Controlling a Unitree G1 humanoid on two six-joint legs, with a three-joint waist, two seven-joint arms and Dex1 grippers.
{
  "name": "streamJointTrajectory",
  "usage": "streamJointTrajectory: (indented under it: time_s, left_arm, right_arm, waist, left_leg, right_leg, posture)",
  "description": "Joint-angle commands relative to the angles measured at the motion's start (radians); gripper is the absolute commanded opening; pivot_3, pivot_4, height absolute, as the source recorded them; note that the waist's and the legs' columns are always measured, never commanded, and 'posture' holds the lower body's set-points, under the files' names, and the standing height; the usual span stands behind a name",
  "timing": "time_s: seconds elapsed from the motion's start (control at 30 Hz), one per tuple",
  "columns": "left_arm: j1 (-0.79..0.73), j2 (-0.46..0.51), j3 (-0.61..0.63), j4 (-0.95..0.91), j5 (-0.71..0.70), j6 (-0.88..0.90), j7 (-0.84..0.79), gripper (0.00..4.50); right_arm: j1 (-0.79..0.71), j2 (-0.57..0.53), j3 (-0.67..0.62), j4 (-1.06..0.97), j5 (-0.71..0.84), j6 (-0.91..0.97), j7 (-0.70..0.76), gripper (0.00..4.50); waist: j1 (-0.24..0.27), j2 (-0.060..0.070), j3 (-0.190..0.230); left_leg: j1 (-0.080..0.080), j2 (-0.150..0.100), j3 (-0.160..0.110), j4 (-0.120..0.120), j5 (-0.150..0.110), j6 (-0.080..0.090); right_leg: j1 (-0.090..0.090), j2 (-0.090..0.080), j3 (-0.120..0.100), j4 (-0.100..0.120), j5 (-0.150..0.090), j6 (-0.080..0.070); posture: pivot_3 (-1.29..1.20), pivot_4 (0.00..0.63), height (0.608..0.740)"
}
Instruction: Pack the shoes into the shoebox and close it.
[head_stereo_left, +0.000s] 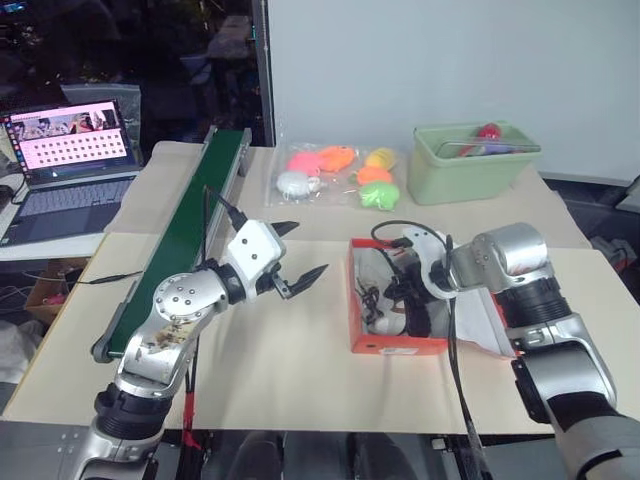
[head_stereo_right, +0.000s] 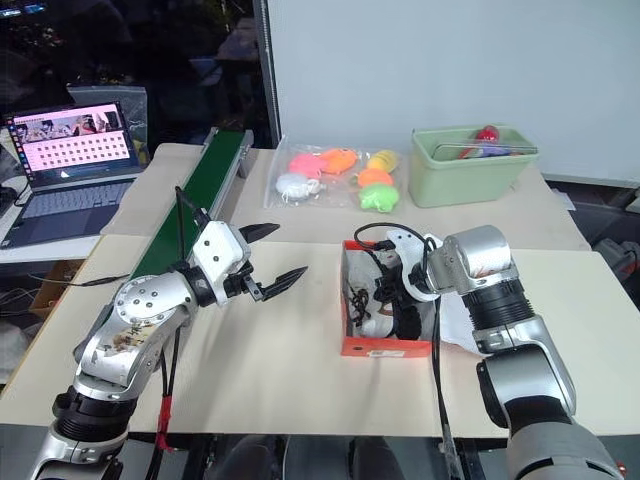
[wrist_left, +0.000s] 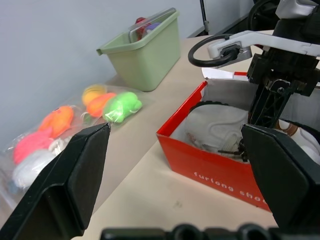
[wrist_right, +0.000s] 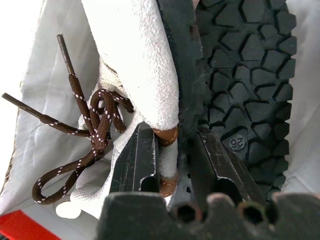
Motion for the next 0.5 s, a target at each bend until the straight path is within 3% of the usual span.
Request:
streamJointTrajectory:
  time_s: [0.03,0.23,0.47,0.5]
  left_arm:
    - [-0.004,-0.008,0.002,-0.052,-0.01,0.007,0.015,4.46]
    - [-0.008,-0.011,0.001,-0.053,-0.011,0.017,0.018,4.46]
    - [-0.004,-0.012,-0.001,-0.057,-0.009,0.016,0.02,4.46]
    - [-0.002,-0.013,-0.002,-0.06,-0.009,0.017,0.021,4.49]
  right_arm:
    - [0.07,-0.072,0.058,0.022,-0.11,0.02,-0.073,0.63]
    - [0.036,0.005,0.148,-0.063,-0.059,0.05,-0.02,0.63]
    - [-0.031,0.086,0.2,-0.003,-0.061,0.059,0.029,0.63]
    - [-0.035,0.094,0.196,0.015,-0.066,0.055,0.03,1.06]
  waist:
    - [0.007,0.0,0.0]
    - [0.002,0.0,0.0]
    - [-0.039,0.0,0.0]
    - [-0.043,0.0,0.0]
  left_leg:
    - [0.0,0.0,0.0,0.0,0.0,0.0]
    - [-0.003,0.0,0.0,0.0,-0.001,0.001]
    - [-0.002,0.003,0.0,-0.001,-0.001,0.001]
    - [-0.002,0.003,0.0,-0.002,-0.001,0.001]
  right_leg:
    - [0.0,0.0,0.0,-0.001,0.0,-0.001]
    - [-0.001,0.0,0.0,-0.002,0.0,0.001]
    - [-0.002,0.002,0.0,-0.001,-0.001,0.0]
    - [-0.002,0.002,0.0,-0.001,-0.001,0.0]
  posture:
    - [0.0,0.15,0.729]
    - [0.0,0.15,0.729]
    - [0.0,0.15,0.729]
    - [0.0,0.15,0.729]
